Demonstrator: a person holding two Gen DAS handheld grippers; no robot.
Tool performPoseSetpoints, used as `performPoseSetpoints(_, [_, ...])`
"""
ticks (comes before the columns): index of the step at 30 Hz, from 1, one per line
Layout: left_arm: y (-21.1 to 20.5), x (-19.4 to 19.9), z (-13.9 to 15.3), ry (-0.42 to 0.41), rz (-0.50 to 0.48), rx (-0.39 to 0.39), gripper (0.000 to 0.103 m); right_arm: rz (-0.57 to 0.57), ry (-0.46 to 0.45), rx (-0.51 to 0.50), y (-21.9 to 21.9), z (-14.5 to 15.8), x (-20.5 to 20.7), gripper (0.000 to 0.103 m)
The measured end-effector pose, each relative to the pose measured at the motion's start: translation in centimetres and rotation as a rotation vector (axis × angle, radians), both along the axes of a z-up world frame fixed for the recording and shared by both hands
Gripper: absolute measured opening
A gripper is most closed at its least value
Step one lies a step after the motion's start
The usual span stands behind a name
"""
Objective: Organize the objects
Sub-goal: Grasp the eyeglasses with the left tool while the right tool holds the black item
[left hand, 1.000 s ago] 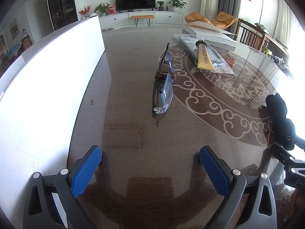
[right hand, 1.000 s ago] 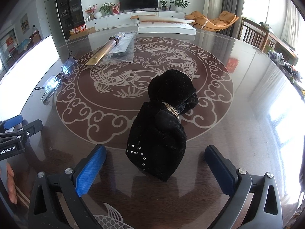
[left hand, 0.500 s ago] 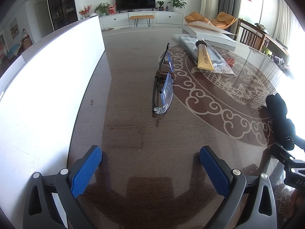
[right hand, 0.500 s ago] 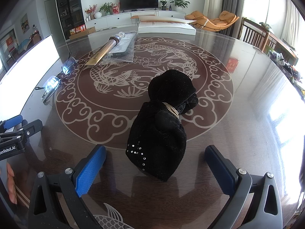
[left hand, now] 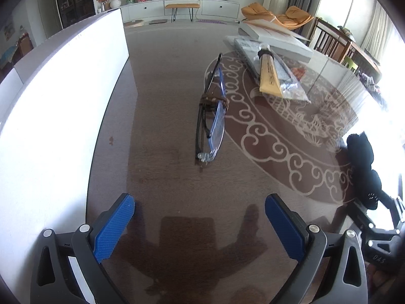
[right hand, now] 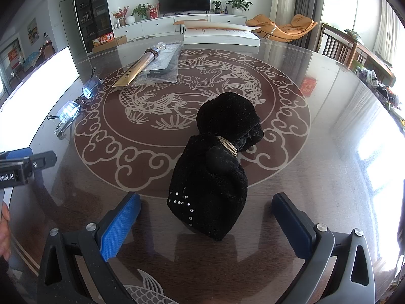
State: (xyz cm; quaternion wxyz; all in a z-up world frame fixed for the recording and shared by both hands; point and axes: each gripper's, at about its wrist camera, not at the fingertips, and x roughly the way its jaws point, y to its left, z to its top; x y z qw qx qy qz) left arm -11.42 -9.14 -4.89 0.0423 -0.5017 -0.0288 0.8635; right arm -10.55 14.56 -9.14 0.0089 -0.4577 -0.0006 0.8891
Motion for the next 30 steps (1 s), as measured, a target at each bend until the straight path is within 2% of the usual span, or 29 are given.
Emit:
performPoseSetpoints(4, [0.2,-2.9,2.2,0.047,0.021,0.000,0.103,0.000,0.000,0.000,0.0,0.0,0.0,0.103])
performPoseSetpoints(7, [1.4,-6.2,1.8,0.034,-0.011,-0.068,0.101,0.000,0.000,0.000,0.0,0.0,0.0,0.103])
performPoseSetpoints(8, [1.8,-7.3,1.3,0.023,-0.031,-0.092,0.082,0.000,0.000,0.000,0.0,0.0,0.0,0.103])
performPoseSetpoints(9, [2.1,-8.0,0.7,-0.003,-0.051,-0.107,0.068,0.000,0.000,0.000,0.0,0.0,0.0,0.103])
performPoseSetpoints(10, [2.3,-8.7,-0.2,-0.042,-0.068,-0.106,0.042,0.000,0.000,0.000,0.0,0.0,0.0,0.103])
performPoseSetpoints(11, [2.5,-8.7,-0.1,-0.019,-0.076,-0.106,0.032,0.001,0.000,-0.003,0.0,0.0,0.0,0.103])
performPoseSetpoints(12, [2.7,-8.7,-0.1,-0.021,-0.082,-0.122,0.027,0.001,0.005,-0.015,0.2,0.1,0.1,0.103])
performPoseSetpoints(15, [2.1,-7.3,0.5,0.006,-0.051,-0.083,0.026,0.000,0.023,-0.133,1.7,0.6,0.6,0.103])
performPoseSetpoints(18, [1.7,-4.7,0.8,0.036,-0.013,-0.048,0.026,-0.073,-0.012,-0.282,3.9,1.6,-0.3,0.102])
performPoseSetpoints(20, [1.9,-2.8,0.8,0.062,-0.006,-0.035,0.026,-0.103,-0.046,-0.310,4.4,2.5,-1.8,0.101])
performPoseSetpoints(22, [2.3,-1.1,0.9,0.085,-0.009,-0.028,0.026,-0.089,-0.131,-0.291,3.7,2.5,-4.1,0.101])
performPoseSetpoints(23, [2.5,-0.4,0.8,0.090,-0.011,-0.018,0.026,-0.072,-0.178,-0.262,3.0,2.0,-5.2,0.095])
performPoseSetpoints(24, [2.6,0.3,1.0,0.096,-0.014,-0.007,0.026,-0.048,-0.200,-0.221,2.1,1.7,-5.9,0.078])
performPoseSetpoints(25, [2.6,1.1,1.3,0.105,-0.018,0.001,0.026,-0.031,-0.194,-0.141,1.1,1.6,-6.2,0.069])
performPoseSetpoints(26, [2.7,1.6,1.7,0.117,-0.022,0.008,0.026,-0.014,-0.183,-0.073,0.3,1.8,-6.3,0.034])
performPoseSetpoints(27, [2.8,2.2,2.2,0.134,-0.026,0.016,0.026,-0.004,-0.173,-0.059,0.1,1.9,-6.0,0.031])
performPoseSetpoints(30, [2.2,4.0,4.4,0.187,-0.031,0.052,0.026,-0.015,-0.145,-0.114,0.6,2.6,-4.4,0.031])
